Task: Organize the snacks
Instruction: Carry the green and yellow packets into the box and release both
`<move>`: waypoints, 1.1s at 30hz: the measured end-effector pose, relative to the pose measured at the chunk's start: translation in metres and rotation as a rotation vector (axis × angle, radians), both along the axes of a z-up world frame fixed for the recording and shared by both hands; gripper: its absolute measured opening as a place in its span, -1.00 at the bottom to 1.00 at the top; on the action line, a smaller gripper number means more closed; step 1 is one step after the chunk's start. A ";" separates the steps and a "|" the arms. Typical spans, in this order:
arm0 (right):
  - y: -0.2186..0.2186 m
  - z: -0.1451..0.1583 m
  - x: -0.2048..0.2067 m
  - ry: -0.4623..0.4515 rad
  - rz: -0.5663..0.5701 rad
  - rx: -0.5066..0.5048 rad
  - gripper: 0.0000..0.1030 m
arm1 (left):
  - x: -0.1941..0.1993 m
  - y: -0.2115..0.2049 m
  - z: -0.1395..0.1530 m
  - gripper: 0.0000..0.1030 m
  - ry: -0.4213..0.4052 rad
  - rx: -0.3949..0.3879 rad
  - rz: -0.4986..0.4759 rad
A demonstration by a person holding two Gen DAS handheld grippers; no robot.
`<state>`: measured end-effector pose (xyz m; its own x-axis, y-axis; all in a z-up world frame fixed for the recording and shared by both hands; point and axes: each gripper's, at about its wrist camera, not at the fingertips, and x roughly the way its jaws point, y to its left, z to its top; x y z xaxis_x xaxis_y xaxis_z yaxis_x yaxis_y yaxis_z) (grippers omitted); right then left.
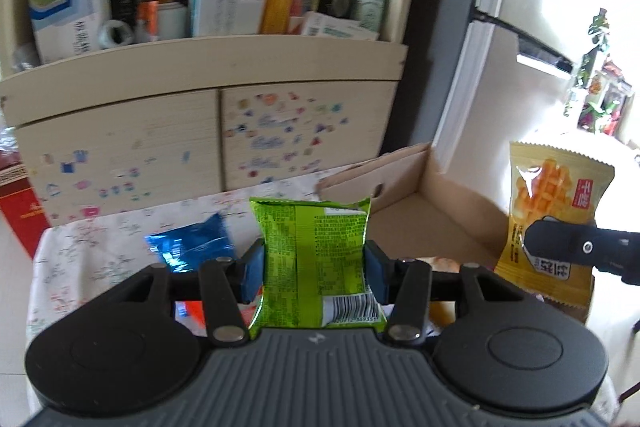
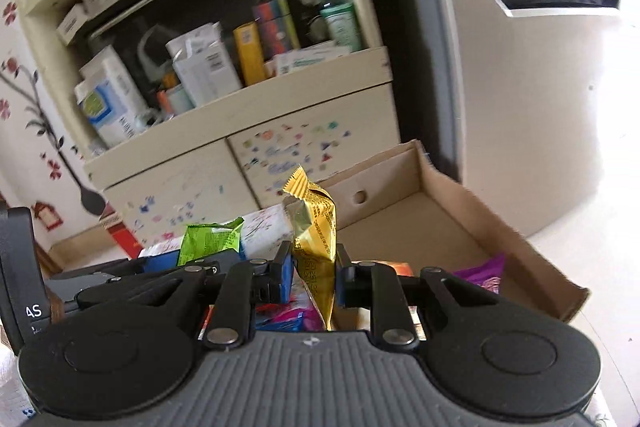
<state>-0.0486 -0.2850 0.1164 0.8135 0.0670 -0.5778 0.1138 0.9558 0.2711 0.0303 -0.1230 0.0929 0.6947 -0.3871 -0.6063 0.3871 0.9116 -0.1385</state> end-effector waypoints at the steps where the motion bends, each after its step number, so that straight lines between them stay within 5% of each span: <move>1: -0.004 0.001 -0.001 -0.002 -0.013 0.005 -0.52 | 0.001 -0.003 0.000 -0.03 0.000 -0.008 -0.009; 21: -0.049 -0.009 -0.007 0.048 -0.262 0.081 -0.50 | 0.032 -0.084 -0.014 0.00 0.037 -0.089 -0.159; 26: -0.056 -0.015 -0.004 0.071 -0.293 0.133 -0.27 | 0.035 -0.087 -0.019 0.50 0.056 -0.114 -0.135; 33: -0.057 -0.014 -0.009 0.063 -0.279 0.150 0.03 | 0.033 -0.077 -0.002 0.66 0.042 -0.107 -0.105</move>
